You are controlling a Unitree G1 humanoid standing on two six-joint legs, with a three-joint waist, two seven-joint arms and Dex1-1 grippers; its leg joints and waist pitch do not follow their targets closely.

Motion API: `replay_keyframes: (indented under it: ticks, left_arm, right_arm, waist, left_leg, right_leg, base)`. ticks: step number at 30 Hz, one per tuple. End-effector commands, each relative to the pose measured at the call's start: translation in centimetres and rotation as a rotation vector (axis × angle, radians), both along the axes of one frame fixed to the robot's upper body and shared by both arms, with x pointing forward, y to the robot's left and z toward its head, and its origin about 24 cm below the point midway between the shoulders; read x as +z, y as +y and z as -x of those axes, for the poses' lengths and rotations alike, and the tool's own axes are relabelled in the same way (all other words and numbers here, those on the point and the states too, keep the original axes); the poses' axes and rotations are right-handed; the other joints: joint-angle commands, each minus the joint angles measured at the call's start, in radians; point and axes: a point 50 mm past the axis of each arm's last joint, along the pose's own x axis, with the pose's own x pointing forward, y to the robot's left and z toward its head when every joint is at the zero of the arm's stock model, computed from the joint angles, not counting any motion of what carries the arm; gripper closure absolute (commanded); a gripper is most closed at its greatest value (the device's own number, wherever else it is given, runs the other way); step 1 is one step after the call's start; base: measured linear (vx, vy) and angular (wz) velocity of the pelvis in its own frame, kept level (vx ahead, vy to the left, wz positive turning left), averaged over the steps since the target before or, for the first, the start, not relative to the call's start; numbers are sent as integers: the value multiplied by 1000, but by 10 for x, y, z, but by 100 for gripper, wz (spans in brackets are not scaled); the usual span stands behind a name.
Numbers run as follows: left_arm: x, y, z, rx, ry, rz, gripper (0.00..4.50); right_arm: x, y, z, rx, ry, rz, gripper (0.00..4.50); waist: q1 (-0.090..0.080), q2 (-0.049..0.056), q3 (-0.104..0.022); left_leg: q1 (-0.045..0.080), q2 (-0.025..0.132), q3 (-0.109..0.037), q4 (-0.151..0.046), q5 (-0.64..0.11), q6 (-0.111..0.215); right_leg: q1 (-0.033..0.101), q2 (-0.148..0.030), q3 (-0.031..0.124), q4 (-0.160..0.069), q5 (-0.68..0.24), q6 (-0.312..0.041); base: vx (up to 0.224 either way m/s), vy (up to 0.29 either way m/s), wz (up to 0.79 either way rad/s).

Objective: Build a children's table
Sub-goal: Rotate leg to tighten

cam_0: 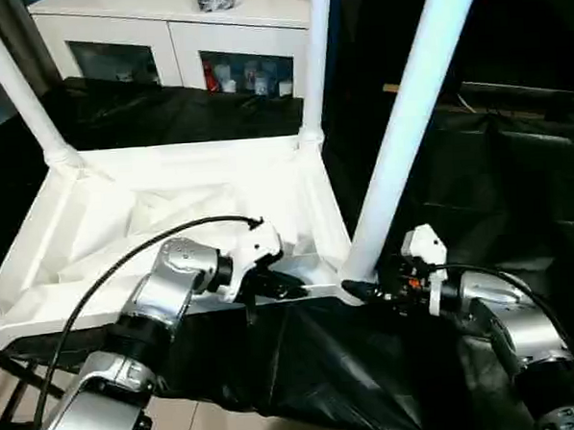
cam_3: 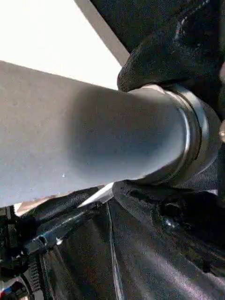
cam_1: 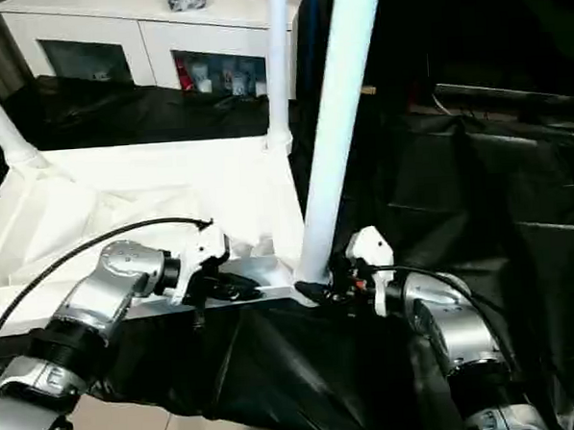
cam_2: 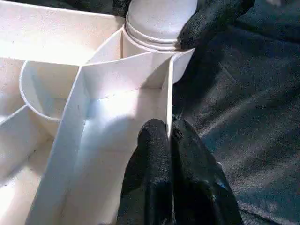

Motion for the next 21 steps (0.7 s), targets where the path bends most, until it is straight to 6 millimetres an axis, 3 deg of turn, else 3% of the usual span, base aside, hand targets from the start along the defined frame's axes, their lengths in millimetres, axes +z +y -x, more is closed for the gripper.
replay_keyframes:
  ticks: [1,4,7,10,12,13,18,20,21]
  left_arm:
    - [-17,-3,8,-8,63,-34,450]
    - [-20,-7,6,33,49,-42,450]
    - [-26,-38,3,129,35,-29,450]
    - [-29,-68,5,173,38,4,450]
    - [-29,-74,6,175,41,9,450]
    - [-31,-85,9,181,45,15,450]
    - [-34,-98,13,171,36,6,450]
    - [-34,-95,13,169,29,2,450]
    - [-34,-94,12,169,29,2,450]
  right_arm:
    - [-7,11,5,56,28,15,180]
    - [-11,13,4,8,22,20,180]
    - [-29,24,-1,-242,24,28,181]
    - [-43,42,0,-383,73,15,181]
    - [-46,46,0,-407,88,10,181]
    - [-49,60,1,-445,95,-6,181]
    - [-47,87,-2,-481,69,-11,181]
    - [-37,90,-5,-461,6,-44,181]
    - [-36,89,-6,-463,-3,-53,146]
  waist:
    - [1,-12,-30]
    - [1,-14,-27]
    - [-1,-17,-21]
    - [-5,-19,-17]
    - [-6,-19,-18]
    - [-8,-18,-17]
    - [-13,-14,-10]
    - [-15,-18,-13]
    - [-14,-18,-14]
  left_leg:
    - [-13,22,5,-52,-78,134]
    - [-13,20,5,-54,-103,119]
    - [-10,22,4,-63,-168,75]
    - [-3,23,3,-70,-218,35]
    - [-5,21,0,-72,-231,29]
    - [-6,21,-1,-76,-257,29]
    - [5,16,-11,-87,-383,12]
    - [1,18,-13,-90,-380,16]
    - [0,18,-13,-90,-374,19]
  right_leg:
    - [47,-42,32,-59,37,-297]
    - [46,-43,34,-64,-5,-287]
    - [38,-46,35,-77,-141,-260]
    - [28,-45,38,-89,-243,-218]
    - [30,-43,39,-90,-265,-201]
    - [28,-43,39,-95,-283,-182]
    - [17,-48,37,-122,-490,-107]
    - [17,-47,38,-122,-470,-96]
    - [18,-47,38,-121,-455,-98]
  base:
    - [0,0,0]
    - [0,0,0]
    - [0,0,0]
    - [0,0,0]
    - [0,0,0]
    - [0,0,0]
    - [0,0,0]
    - [0,0,0]
    - [0,0,0]
